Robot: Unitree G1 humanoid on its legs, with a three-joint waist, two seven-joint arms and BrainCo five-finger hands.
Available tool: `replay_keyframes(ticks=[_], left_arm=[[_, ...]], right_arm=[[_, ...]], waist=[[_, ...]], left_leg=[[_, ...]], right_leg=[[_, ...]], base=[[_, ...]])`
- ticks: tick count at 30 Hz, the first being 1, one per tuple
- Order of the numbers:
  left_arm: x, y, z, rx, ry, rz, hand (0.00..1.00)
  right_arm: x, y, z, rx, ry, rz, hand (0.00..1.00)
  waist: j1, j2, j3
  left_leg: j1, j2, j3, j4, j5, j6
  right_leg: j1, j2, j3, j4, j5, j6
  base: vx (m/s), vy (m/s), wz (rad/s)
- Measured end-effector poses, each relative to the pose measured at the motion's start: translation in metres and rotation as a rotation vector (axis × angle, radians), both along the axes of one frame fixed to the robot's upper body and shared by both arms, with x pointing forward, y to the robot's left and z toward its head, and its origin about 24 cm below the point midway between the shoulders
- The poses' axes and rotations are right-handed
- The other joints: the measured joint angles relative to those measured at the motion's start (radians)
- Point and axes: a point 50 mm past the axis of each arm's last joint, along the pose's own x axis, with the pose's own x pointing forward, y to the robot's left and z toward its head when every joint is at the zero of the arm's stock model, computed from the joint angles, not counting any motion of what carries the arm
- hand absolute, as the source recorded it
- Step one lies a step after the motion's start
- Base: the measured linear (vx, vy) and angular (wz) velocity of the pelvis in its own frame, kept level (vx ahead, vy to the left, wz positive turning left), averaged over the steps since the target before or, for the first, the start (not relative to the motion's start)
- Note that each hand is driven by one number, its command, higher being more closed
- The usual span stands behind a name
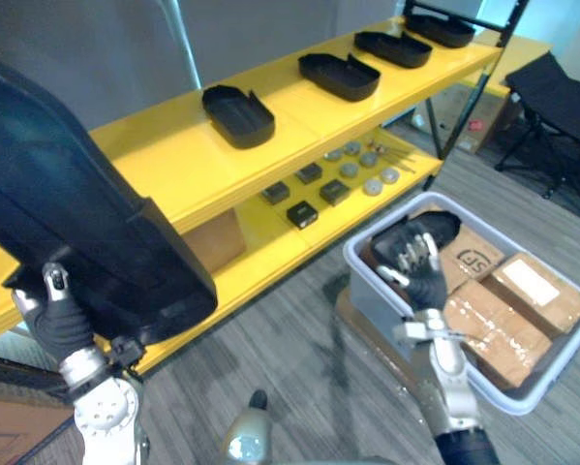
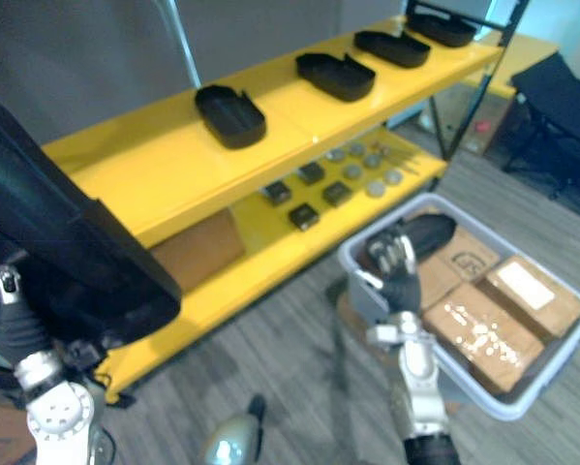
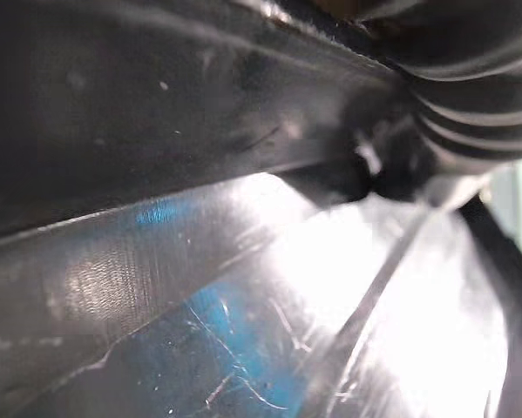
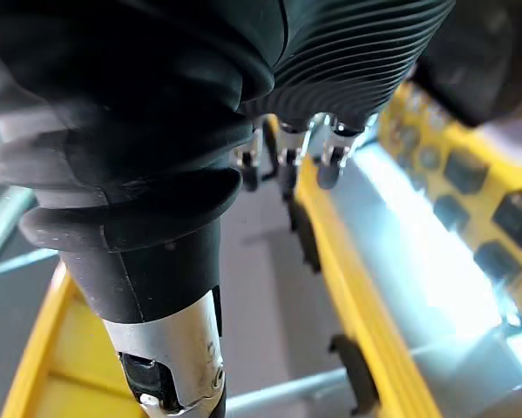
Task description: Walk over and take plastic housings, then place them on the shelf
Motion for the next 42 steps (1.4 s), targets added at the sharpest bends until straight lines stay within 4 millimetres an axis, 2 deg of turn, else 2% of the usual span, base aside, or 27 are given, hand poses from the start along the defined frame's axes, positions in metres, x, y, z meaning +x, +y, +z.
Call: replay_keyframes(ticks=[4, 5, 6, 7, 8, 9, 10, 11, 12, 13, 15, 16, 17, 18, 19, 20, 21, 22, 23, 25, 26, 29, 32, 35, 39, 42], left_arm=[[-0.003, -0.001, 0.009, 0.045, -0.031, -0.003, 1.0], [-0.004, -0.003, 0.016, 0.075, -0.059, -0.017, 1.0], [-0.005, -0.005, 0.021, 0.11, -0.076, -0.032, 1.0], [-0.003, -0.006, 0.024, 0.14, -0.084, -0.037, 1.0], [-0.002, -0.005, 0.026, 0.148, -0.085, -0.042, 1.0], [-0.001, -0.004, 0.029, 0.168, -0.089, -0.049, 1.0], [0.0, -0.001, 0.032, 0.194, -0.093, -0.048, 1.0], [0.0, 0.0, 0.033, 0.2, -0.09, -0.048, 1.0], [0.001, 0.0, 0.035, 0.203, -0.097, -0.041, 1.0], [0.004, 0.0, 0.037, 0.199, -0.107, -0.04, 1.0], [0.008, 0.0, 0.041, 0.198, -0.123, -0.047, 1.0], [0.017, 0.0, 0.044, 0.198, -0.137, -0.06, 1.0], [0.022, 0.0, 0.046, 0.199, -0.145, -0.066, 1.0], [0.032, 0.0, 0.048, 0.198, -0.155, -0.074, 1.0], [0.037, -0.001, 0.047, 0.19, -0.151, -0.081, 1.0], [0.043, 0.0, 0.043, 0.166, -0.129, -0.071, 1.0], [0.045, 0.0, 0.04, 0.149, -0.109, -0.065, 1.0], [0.045, -0.009, 0.024, 0.074, -0.055, -0.07, 1.0], [0.042, -0.012, 0.015, 0.04, -0.022, -0.073, 1.0], [0.041, -0.012, 0.013, 0.013, -0.017, -0.099, 1.0], [0.041, -0.014, 0.015, -0.001, -0.031, -0.12, 1.0], [0.042, -0.02, 0.022, 0.024, -0.047, -0.21, 1.0], [0.045, -0.021, 0.022, 0.058, -0.014, -0.254, 1.0], [0.057, -0.018, 0.019, 0.106, 0.078, -0.29, 1.0], [0.084, -0.003, 0.005, 0.194, 0.272, -0.285, 1.0], [0.107, 0.027, -0.012, 0.211, 0.476, -0.241, 1.0]], right_arm=[[0.0, 0.007, 0.003, 0.073, -0.018, 0.052, 0.0], [0.0, 0.007, 0.003, 0.083, -0.014, 0.044, 0.0], [-0.003, 0.004, 0.0, 0.082, -0.003, 0.027, 0.0], [-0.004, 0.003, -0.001, 0.081, 0.003, 0.021, 0.0], [-0.004, 0.004, -0.001, 0.073, 0.004, 0.021, 0.0], [-0.004, 0.004, -0.001, 0.06, 0.001, 0.022, 0.0], [-0.001, 0.006, 0.001, 0.034, -0.006, 0.026, 0.0], [0.001, 0.007, 0.002, 0.019, -0.01, 0.028, 0.0], [0.004, 0.009, 0.005, -0.013, -0.018, 0.031, 0.0], [0.007, 0.009, 0.007, -0.037, -0.027, 0.032, 0.0], [0.011, 0.006, 0.013, -0.059, -0.051, 0.03, 0.0], [0.013, -0.002, 0.023, -0.077, -0.086, 0.016, 0.0], [0.013, -0.007, 0.027, -0.079, -0.103, 0.003, 0.0], [0.014, -0.016, 0.034, -0.068, -0.132, -0.014, 0.0], [0.014, -0.02, 0.037, -0.053, -0.144, -0.018, 0.0], [0.013, -0.025, 0.039, -0.017, -0.158, -0.022, 0.0], [0.012, -0.026, 0.041, 0.003, -0.171, -0.014, 0.0], [0.013, -0.03, 0.049, -0.022, -0.209, 0.025, 0.0], [0.016, -0.033, 0.055, -0.048, -0.234, 0.046, 0.0], [0.017, -0.034, 0.066, -0.067, -0.279, 0.071, 0.0], [0.014, -0.035, 0.077, -0.084, -0.328, 0.075, 0.0], [0.006, -0.039, 0.102, -0.133, -0.441, 0.053, 0.0], [0.006, -0.038, 0.114, -0.15, -0.485, 0.022, 0.0], [0.004, -0.038, 0.107, -0.12, -0.46, -0.007, 0.0], [-0.011, -0.043, 0.096, -0.095, -0.423, -0.049, 0.0], [-0.026, -0.051, 0.082, -0.103, -0.354, -0.081, 0.0]], waist=[[0.011, -0.02, 0.004], [0.02, -0.042, -0.001], [0.019, -0.056, -0.018], [0.021, -0.068, -0.031], [0.018, -0.073, -0.035], [0.017, -0.078, -0.041], [0.02, -0.083, -0.042], [0.018, -0.074, -0.037], [0.012, -0.068, -0.034], [0.01, -0.055, -0.032], [-0.006, -0.039, -0.032], [-0.023, -0.023, -0.042], [-0.033, -0.021, -0.043], [-0.048, -0.022, -0.044], [-0.054, -0.024, -0.046], [-0.07, -0.04, -0.055], [-0.078, -0.061, -0.067], [-0.077, -0.008, -0.081], [-0.076, 0.031, -0.097], [-0.071, 0.038, -0.101], [-0.071, 0.039, -0.102], [-0.083, 0.037, -0.106], [-0.074, 0.036, -0.107], [-0.075, 0.034, -0.108], [-0.099, 0.03, -0.13], [-0.144, 0.034, -0.133]], left_leg=[[-0.057, -0.03, 0.018, 0.157, -0.097, 0.021], [-0.075, -0.044, 0.063, 0.233, -0.144, 0.061], [-0.071, -0.064, 0.074, 0.257, -0.202, 0.054], [-0.073, -0.086, 0.056, 0.279, -0.226, 0.055], [-0.07, -0.097, 0.047, 0.283, -0.229, 0.063], [-0.061, -0.103, 0.038, 0.28, -0.237, 0.069], [-0.029, -0.109, 0.028, 0.255, -0.25, 0.084], [-0.006, -0.111, 0.021, 0.237, -0.252, 0.089], [0.051, -0.103, 0.009, 0.205, -0.249, 0.087], [0.109, -0.088, -0.003, 0.17, -0.247, 0.082], [0.175, -0.063, -0.021, 0.126, -0.243, 0.076], [0.194, -0.04, -0.047, 0.103, -0.24, 0.064], [0.195, -0.036, -0.06, 0.103, -0.243, 0.058], [0.195, -0.036, -0.093, 0.107, -0.254, 0.04], [0.195, -0.036, -0.108, 0.113, -0.262, 0.027], [0.199, -0.039, -0.131, 0.12, -0.274, 0.006], [0.205, -0.045, -0.133, 0.121, -0.29, -0.019], [0.204, 0.012, -0.165, 0.127, -0.324, -0.057], [0.192, 0.054, -0.151, 0.119, -0.299, -0.076], [0.193, 0.069, -0.134, 0.073, -0.24, -0.09], [0.194, 0.079, -0.072, 0.052, -0.207, -0.078], [0.201, 0.087, 0.014, -0.016, -0.157, -0.064], [0.216, 0.073, 0.014, -0.083, -0.136, -0.061], [0.238, 0.062, 0.044, -0.112, -0.133, -0.057], [0.251, 0.05, 0.101, -0.138, -0.123, -0.045], [0.268, 0.05, 0.171, -0.157, -0.117, -0.04]], right_leg=[[0.023, -0.037, -0.006, 0.021, -0.028, 0.019], [0.048, -0.058, -0.015, 0.014, -0.039, 0.033], [0.081, -0.069, -0.028, 0.035, -0.046, 0.019], [0.025, -0.108, 0.019, 0.193, -0.011, -0.011], [-0.018, -0.124, 0.05, 0.272, 0.028, -0.014], [-0.075, -0.136, 0.094, 0.381, 0.097, -0.029], [-0.137, -0.152, 0.138, 0.492, 0.223, -0.036], [-0.162, -0.161, 0.149, 0.546, 0.265, -0.031], [-0.207, -0.161, 0.153, 0.645, 0.211, -0.066], [-0.233, -0.146, 0.127, 0.672, 0.156, -0.085], [-0.248, -0.095, 0.097, 0.561, 0.1, -0.091], [-0.258, -0.014, 0.125, 0.325, 0.085, -0.084], [-0.264, 0.012, 0.157, 0.234, 0.089, -0.078], [-0.288, 0.047, 0.248, 0.117, 0.105, -0.053], [-0.298, 0.058, 0.287, 0.084, 0.114, -0.042], [-0.304, 0.063, 0.337, 0.034, 0.155, -0.016], [-0.301, 0.062, 0.359, 0.004, 0.244, -0.017], [-0.256, 0.096, 0.305, -0.021, 0.236, 0.016], [-0.237, 0.127, 0.263, -0.051, 0.236, -0.007], [-0.213, 0.124, 0.213, -0.065, 0.227, -0.024], [-0.186, 0.119, 0.175, -0.088, 0.225, -0.03], [-0.121, 0.102, 0.07, -0.137, 0.225, -0.032], [-0.115, 0.089, 0.047, -0.151, 0.228, -0.026], [-0.101, 0.083, 0.058, -0.187, 0.254, -0.01], [-0.109, 0.082, 0.102, -0.239, 0.285, -0.011], [-0.122, 0.093, 0.157, -0.286, 0.329, -0.016]], base=[[0.05, 0.122, 0.11], [0.23, 0.185, 0.39], [0.31, 0.197, 0.62], [0.29, 0.179, 0.63], [0.25, 0.246, 0.57], [0.29, 0.219, 0.35], [0.32, 0.173, 0.22], [0.38, 0.095, 0.13], [0.37, 0.056, 0.14], [0.36, 0.043, 0.21], [0.34, -0.026, 0.32], [0.31, -0.072, 0.54], [0.28, -0.113, 0.84], [0.22, -0.13, 0.72], [0.28, -0.226, 0.95], [0.29, -0.307, 0.88], [0.44, -0.547, 1.13], [0.41, -0.535, 0.98], [0.33, -0.446, 0.78], [0.16, -0.245, 0.73], [0.14, -0.246, 0.88], [0.08, -0.112, 1.04], [0.0, 0.003, 0.39], [-0.04, 0.045, -0.08], [-0.06, 0.052, -0.35], [-0.05, 0.028, -0.6]])
